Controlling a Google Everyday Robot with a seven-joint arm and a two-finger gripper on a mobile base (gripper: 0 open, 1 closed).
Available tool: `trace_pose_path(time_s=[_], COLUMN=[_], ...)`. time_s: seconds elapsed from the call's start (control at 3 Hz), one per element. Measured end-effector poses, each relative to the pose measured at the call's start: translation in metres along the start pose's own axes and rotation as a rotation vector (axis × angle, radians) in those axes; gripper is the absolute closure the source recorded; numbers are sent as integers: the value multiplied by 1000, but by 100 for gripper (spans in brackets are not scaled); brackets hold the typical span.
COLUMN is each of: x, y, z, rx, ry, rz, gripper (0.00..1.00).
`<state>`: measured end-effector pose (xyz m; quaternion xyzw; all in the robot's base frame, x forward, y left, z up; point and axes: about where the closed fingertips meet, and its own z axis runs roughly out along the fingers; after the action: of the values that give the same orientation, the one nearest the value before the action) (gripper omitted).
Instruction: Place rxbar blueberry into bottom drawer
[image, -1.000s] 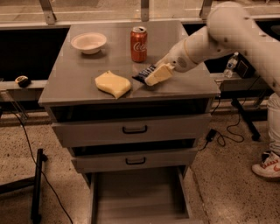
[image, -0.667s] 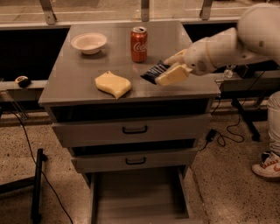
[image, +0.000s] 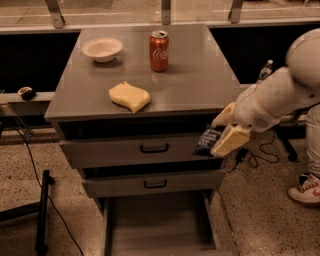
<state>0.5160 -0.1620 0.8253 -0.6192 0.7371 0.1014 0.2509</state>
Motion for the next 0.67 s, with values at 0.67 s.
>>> trace_pose_path(time_s=[0.67], x=[13], y=[20], z=[36], rx=[-97], ry=[172], rz=[-162], gripper=[100])
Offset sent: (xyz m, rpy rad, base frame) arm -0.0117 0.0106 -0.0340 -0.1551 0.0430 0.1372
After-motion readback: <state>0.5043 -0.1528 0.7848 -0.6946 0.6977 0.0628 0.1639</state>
